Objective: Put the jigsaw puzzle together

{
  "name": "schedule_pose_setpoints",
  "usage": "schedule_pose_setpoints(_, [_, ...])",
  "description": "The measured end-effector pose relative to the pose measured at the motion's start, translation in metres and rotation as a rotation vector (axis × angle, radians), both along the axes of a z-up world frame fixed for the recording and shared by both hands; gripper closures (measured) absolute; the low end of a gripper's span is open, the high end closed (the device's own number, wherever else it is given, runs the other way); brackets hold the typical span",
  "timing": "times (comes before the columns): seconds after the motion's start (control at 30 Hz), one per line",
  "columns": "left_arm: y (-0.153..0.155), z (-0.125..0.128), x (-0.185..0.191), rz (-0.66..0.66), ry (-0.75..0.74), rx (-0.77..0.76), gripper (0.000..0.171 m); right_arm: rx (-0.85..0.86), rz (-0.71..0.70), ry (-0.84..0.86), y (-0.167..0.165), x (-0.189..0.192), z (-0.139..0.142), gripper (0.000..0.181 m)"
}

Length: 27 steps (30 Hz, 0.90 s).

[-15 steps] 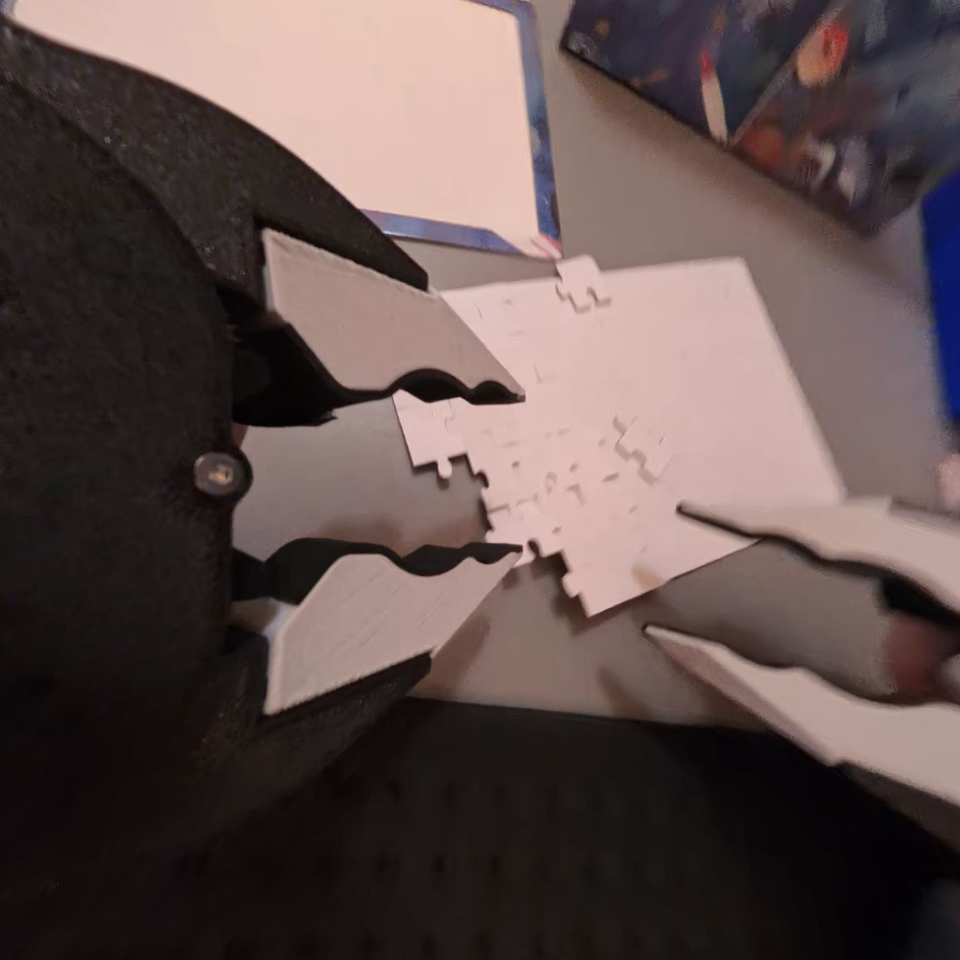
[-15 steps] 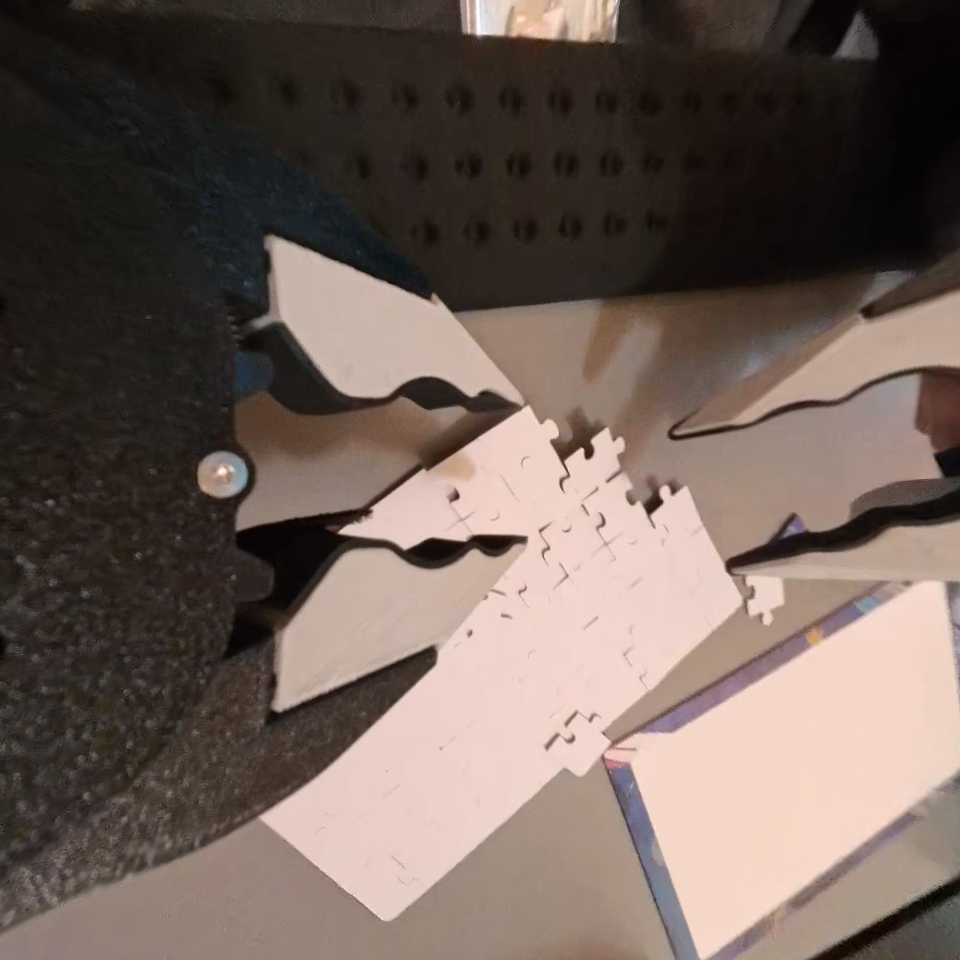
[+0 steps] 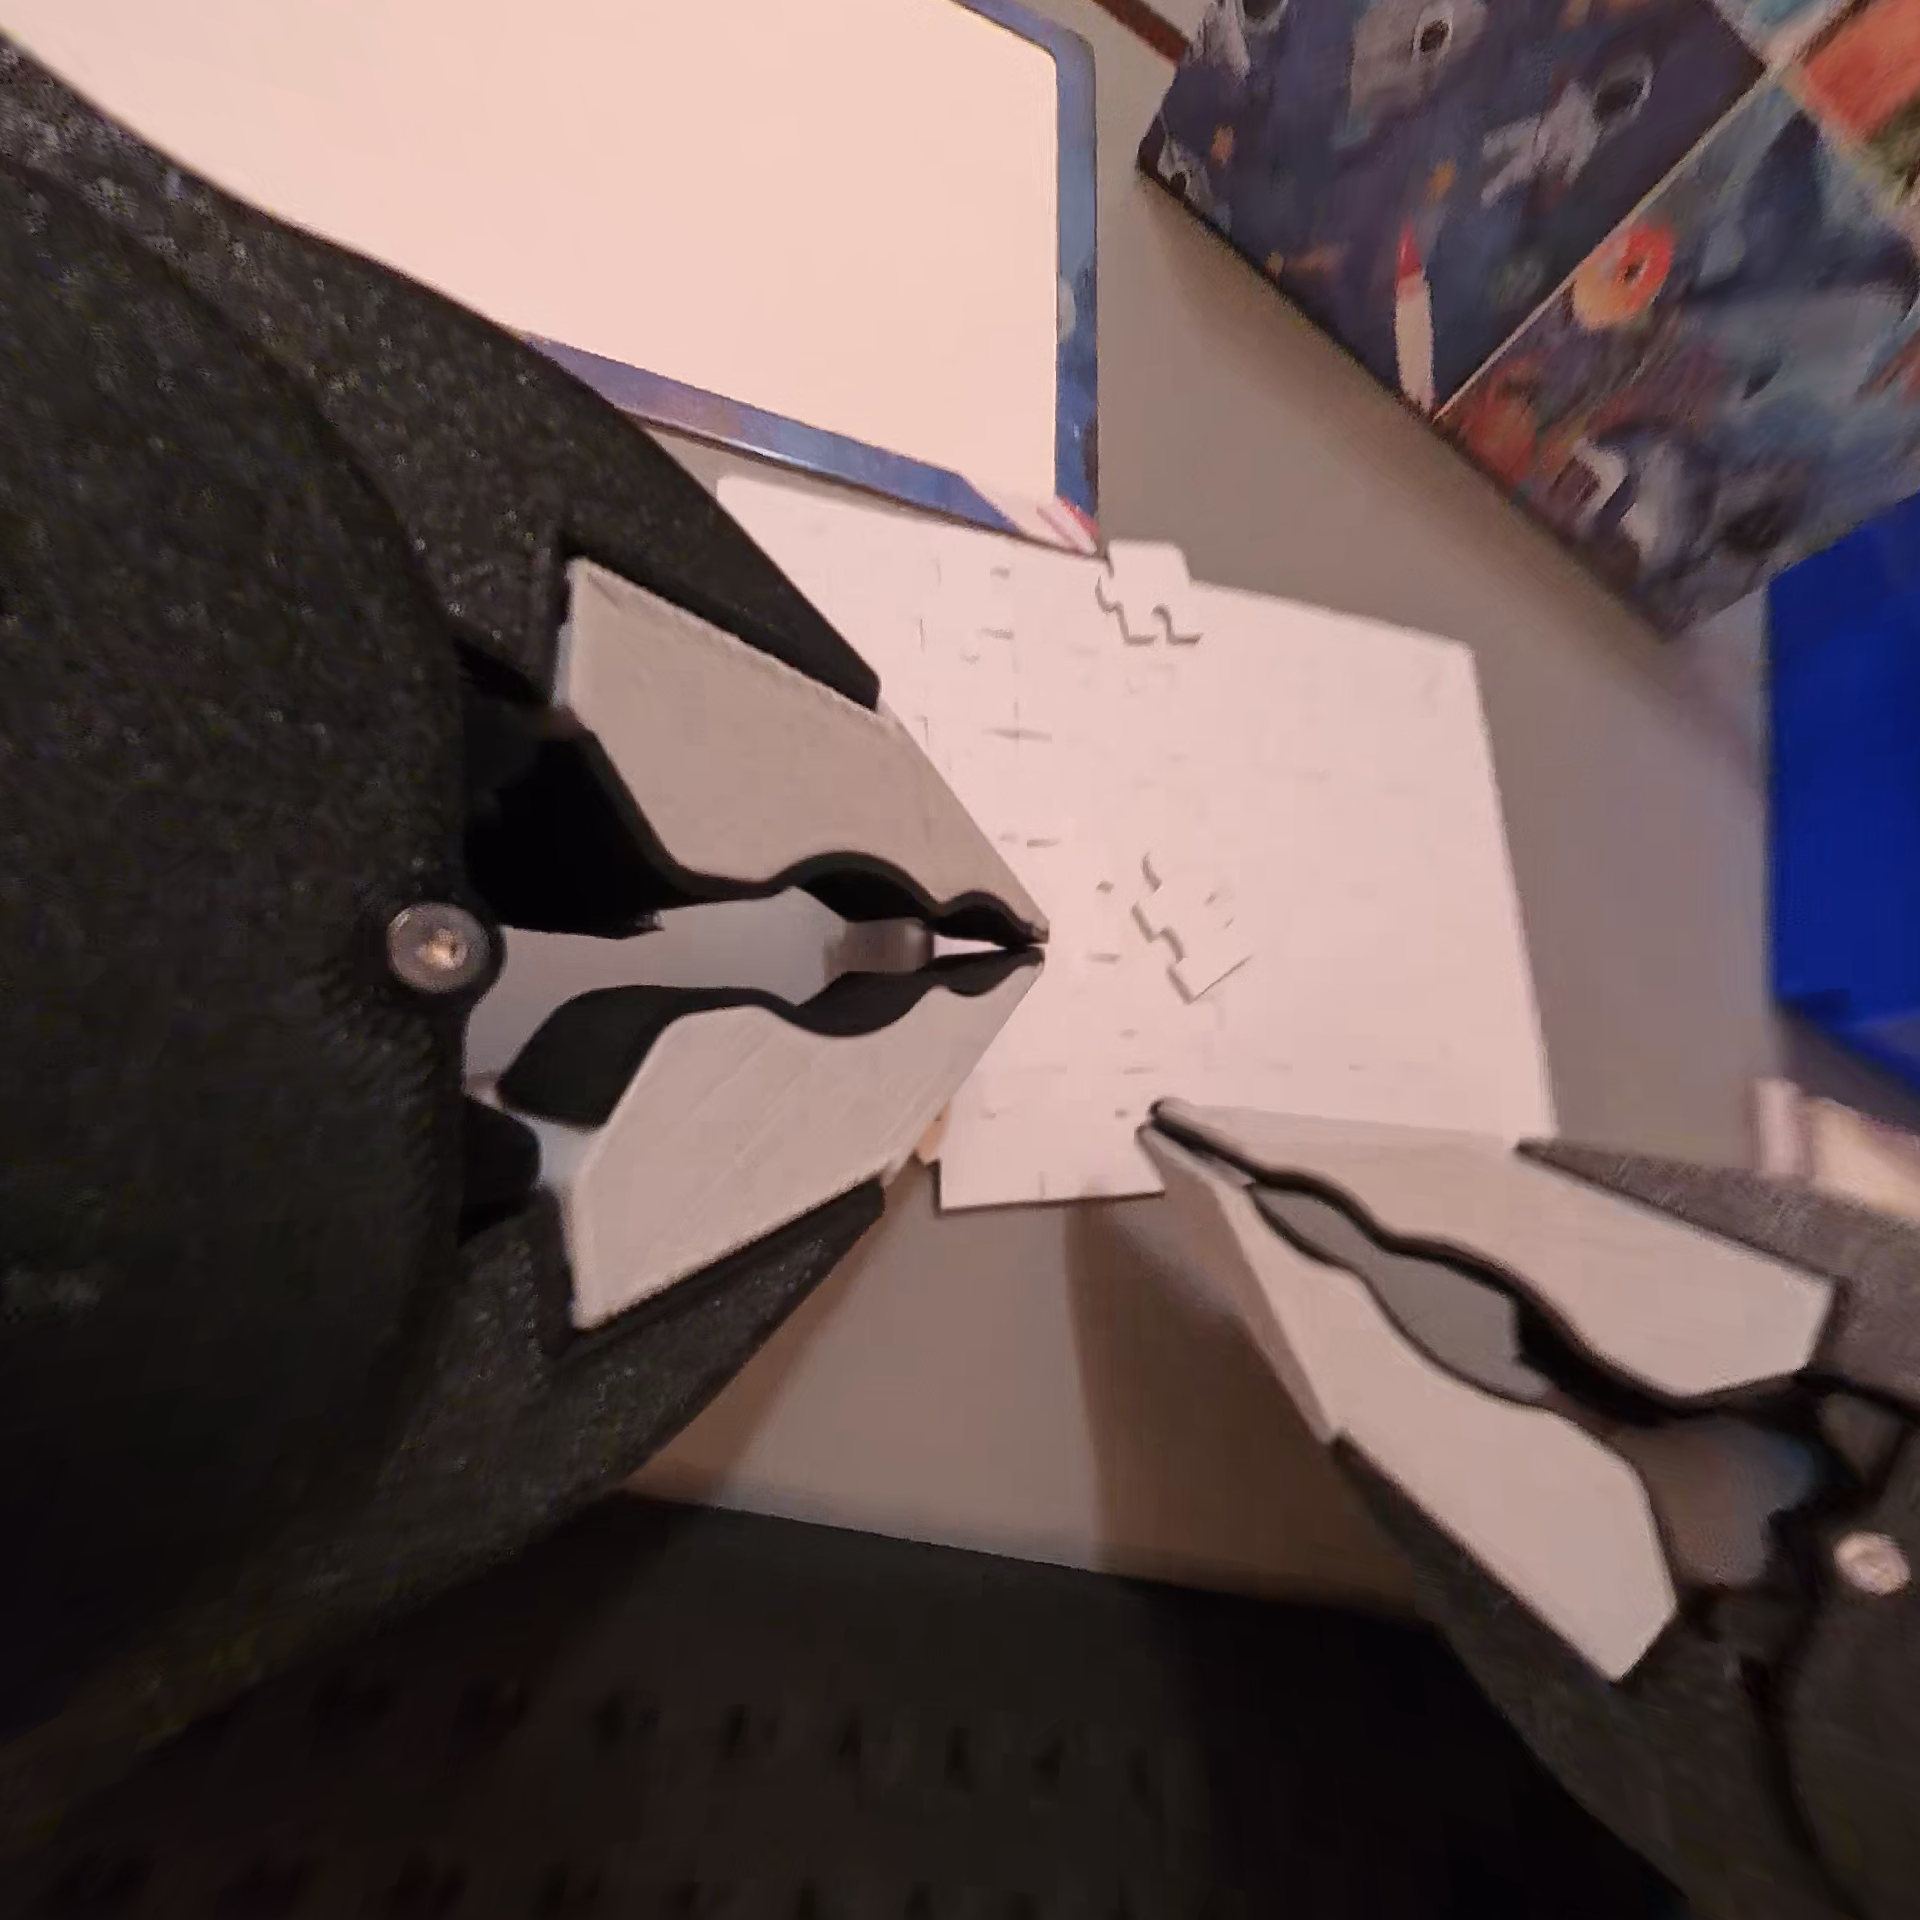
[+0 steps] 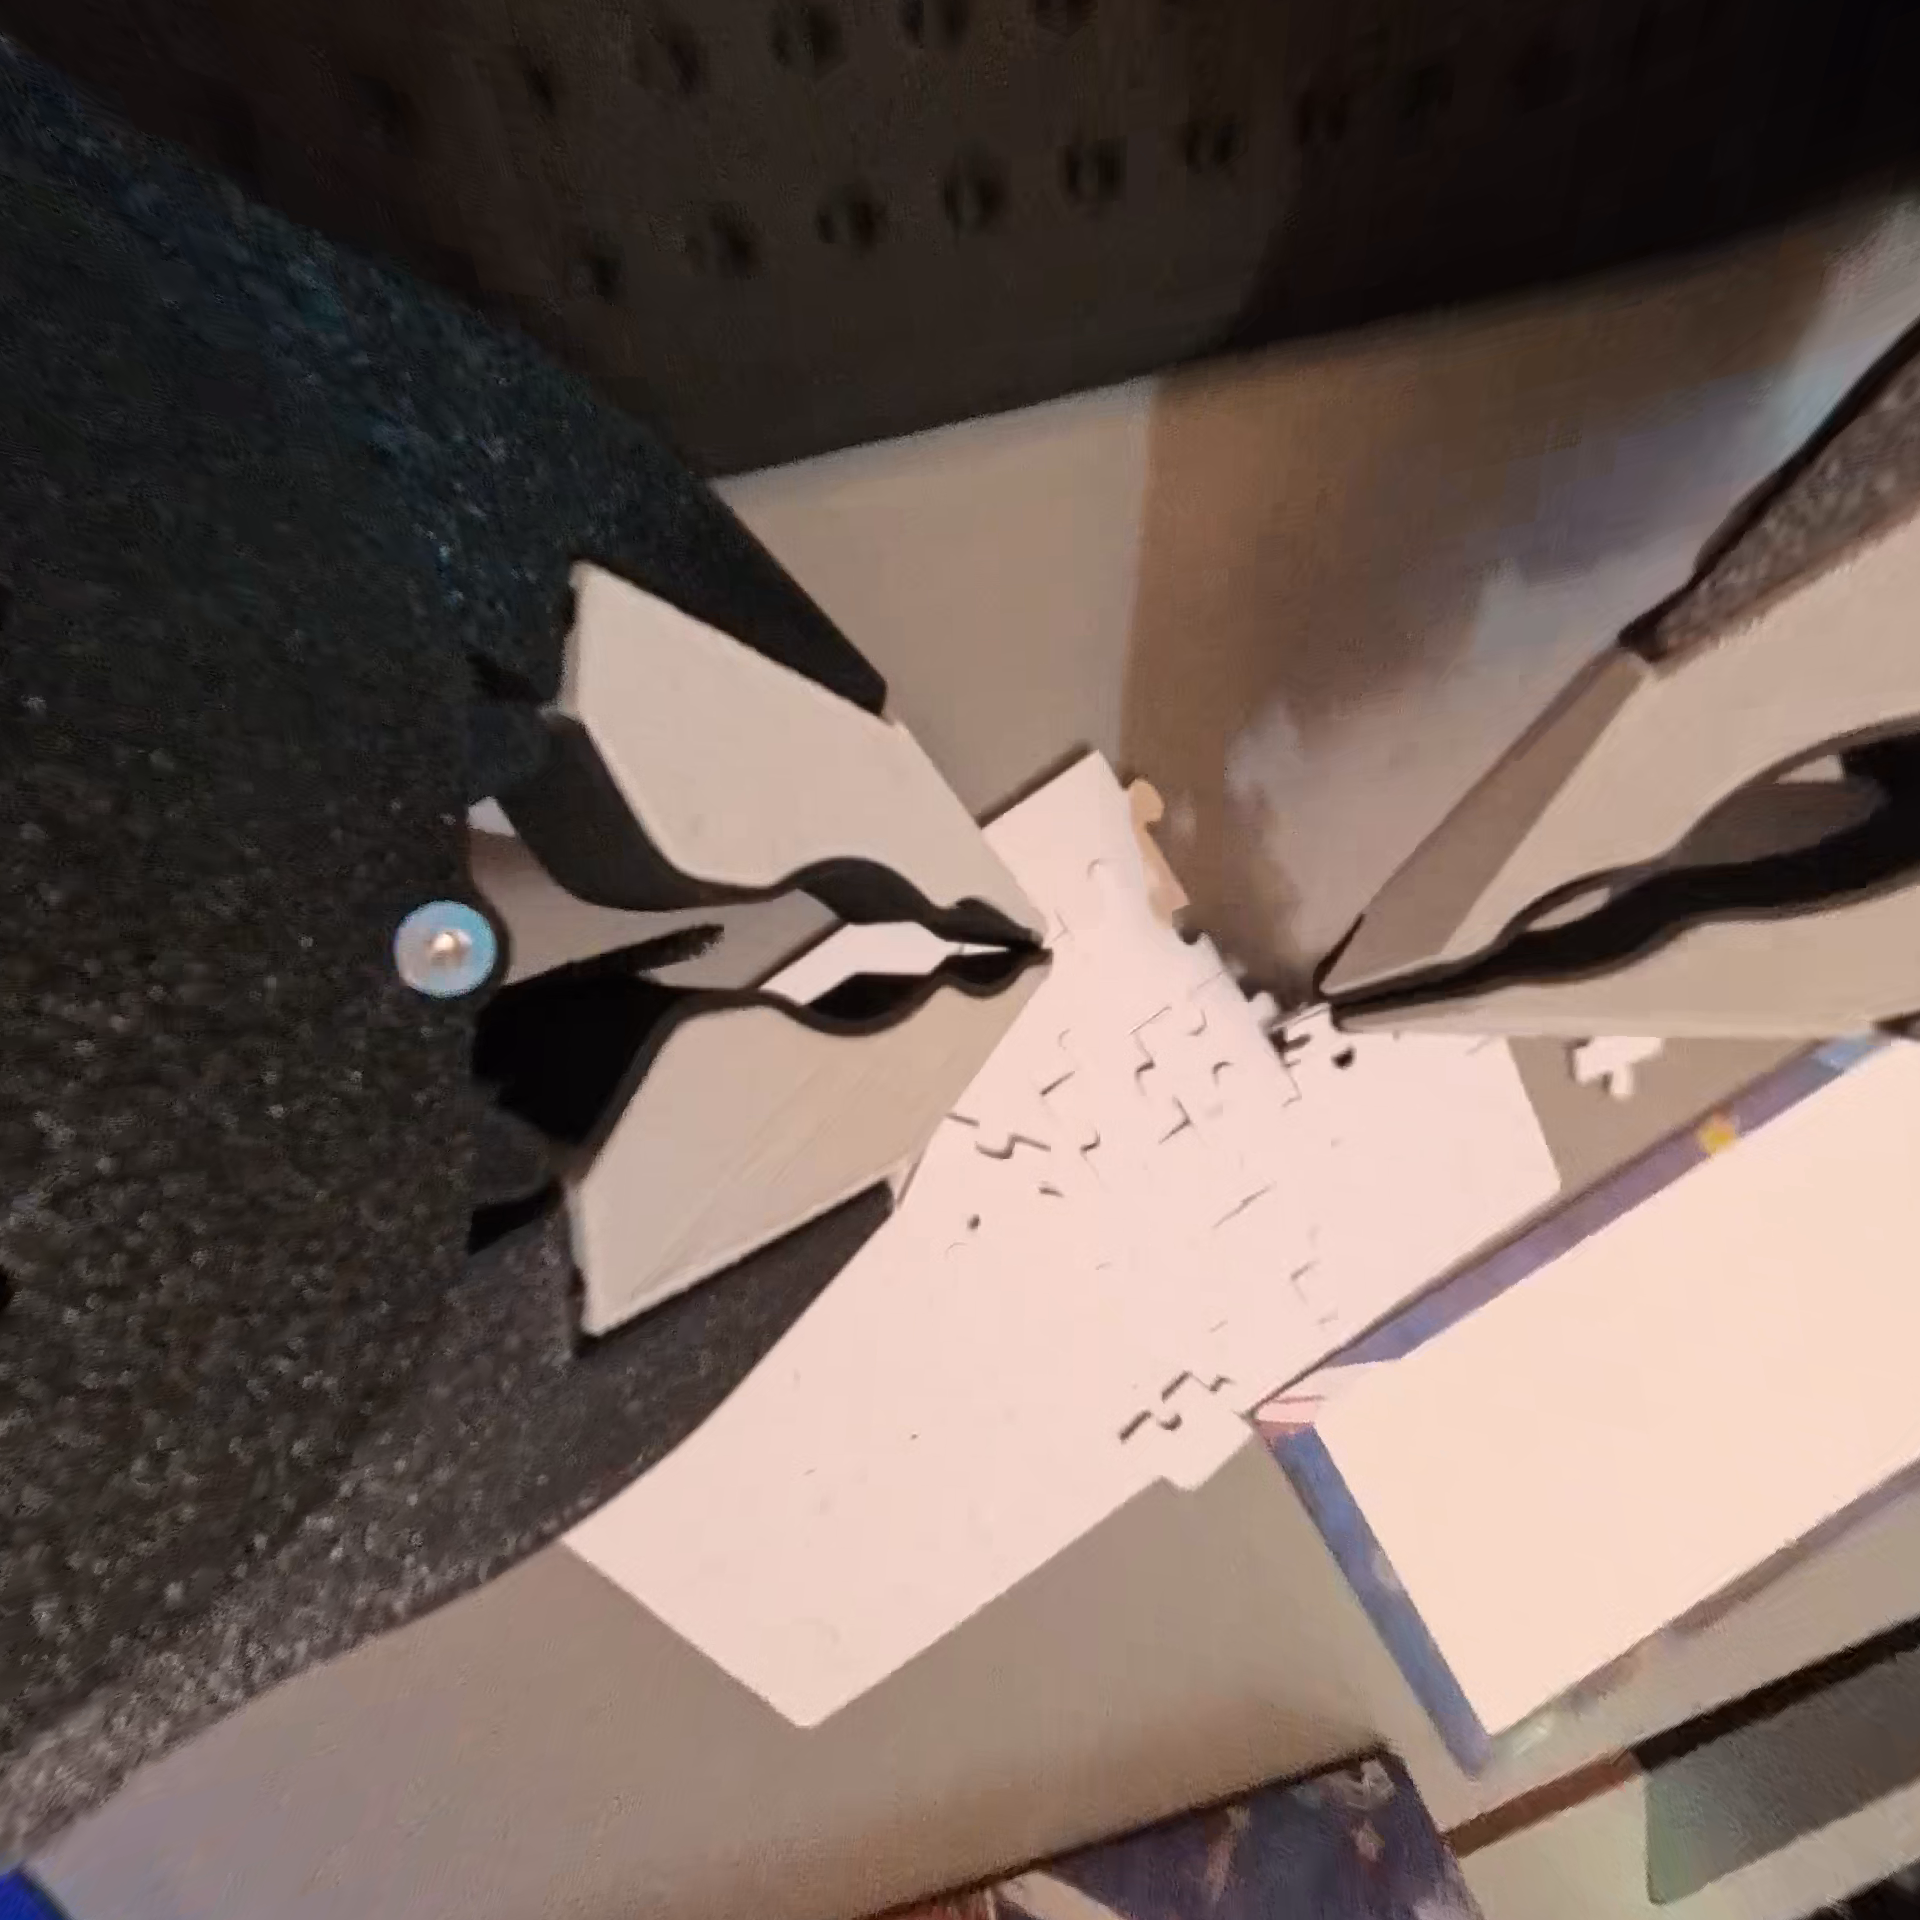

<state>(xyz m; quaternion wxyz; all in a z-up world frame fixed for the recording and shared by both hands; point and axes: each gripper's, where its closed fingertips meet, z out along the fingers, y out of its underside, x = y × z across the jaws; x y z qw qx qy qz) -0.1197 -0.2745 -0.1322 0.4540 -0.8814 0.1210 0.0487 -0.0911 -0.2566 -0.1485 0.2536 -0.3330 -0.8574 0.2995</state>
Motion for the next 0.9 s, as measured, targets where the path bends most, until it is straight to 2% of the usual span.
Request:
schedule_pose_setpoints(0.03, [0.000,0.008,-0.004,0.020,-0.025,0.034,0.171,-0.049,0.039,-0.011,-0.008,0.005,0.005,0.181])
schedule_pose_setpoints(0.07, [-0.001,0.013,-0.009,0.038,-0.036,0.052,0.171,-0.063,0.055,-0.036,-0.012,0.010,0.004,0.172])
schedule_pose_setpoints(0.13, [-0.005,0.016,-0.016,0.068,-0.064,0.066,0.171,-0.026,0.011,-0.101,-0.006,0.009,-0.009,0.134])
schedule_pose_setpoints(0.17, [-0.006,0.017,-0.019,0.086,-0.094,0.079,0.171,-0.038,0.001,-0.110,-0.007,0.007,-0.012,0.130])
schedule_pose_setpoints(0.23, [-0.008,0.014,-0.030,0.147,-0.163,0.079,0.171,-0.124,-0.007,-0.075,-0.015,-0.003,-0.008,0.134])
schedule_pose_setpoints(0.33, [-0.019,-0.014,-0.060,0.286,-0.156,-0.046,0.166,-0.137,-0.078,-0.091,-0.018,-0.021,-0.017,0.126])
schedule_pose_setpoints(0.37, [-0.024,-0.023,-0.065,0.297,-0.150,-0.088,0.155,-0.135,-0.084,-0.093,-0.021,-0.025,-0.021,0.127])
schedule_pose_setpoints(0.43, [-0.027,-0.028,-0.075,0.321,-0.141,-0.088,0.152,-0.133,-0.112,-0.076,-0.025,-0.036,-0.022,0.128])
schedule_pose_setpoints(0.5, [-0.029,-0.025,-0.068,0.264,-0.169,-0.091,0.152,-0.116,-0.105,-0.070,-0.032,-0.045,-0.020,0.131])
schedule_pose_setpoints(0.57, [-0.031,-0.021,-0.055,0.175,-0.187,-0.086,0.152,-0.061,-0.087,-0.112,-0.036,-0.054,-0.031,0.132])
schedule_pose_setpoints(0.6, [-0.033,-0.023,-0.052,0.148,-0.180,-0.099,0.151,-0.086,-0.058,-0.128,-0.043,-0.056,-0.030,0.151])
schedule_pose_setpoints(0.67, [-0.035,-0.030,-0.056,0.146,-0.133,-0.123,0.144,-0.076,-0.050,-0.151,-0.046,-0.057,-0.030,0.153])
schedule_pose_setpoints(0.7, [-0.036,-0.034,-0.051,0.117,-0.138,-0.138,0.140,-0.085,-0.042,-0.139,-0.045,-0.057,-0.026,0.160])
schedule_pose_setpoints(0.77, [-0.037,-0.042,-0.039,0.065,-0.142,-0.165,0.133,-0.210,-0.006,-0.126,-0.051,-0.050,-0.011,0.178])
schedule_pose_setpoints(0.8, [-0.037,-0.047,-0.034,0.040,-0.130,-0.180,0.126,-0.304,0.011,-0.136,-0.053,-0.047,0.000,0.180])
schedule_pose_setpoints(0.9, [-0.029,-0.048,-0.019,-0.009,-0.096,-0.163,0.129,-0.551,-0.049,-0.071,-0.035,-0.053,0.039,0.180])
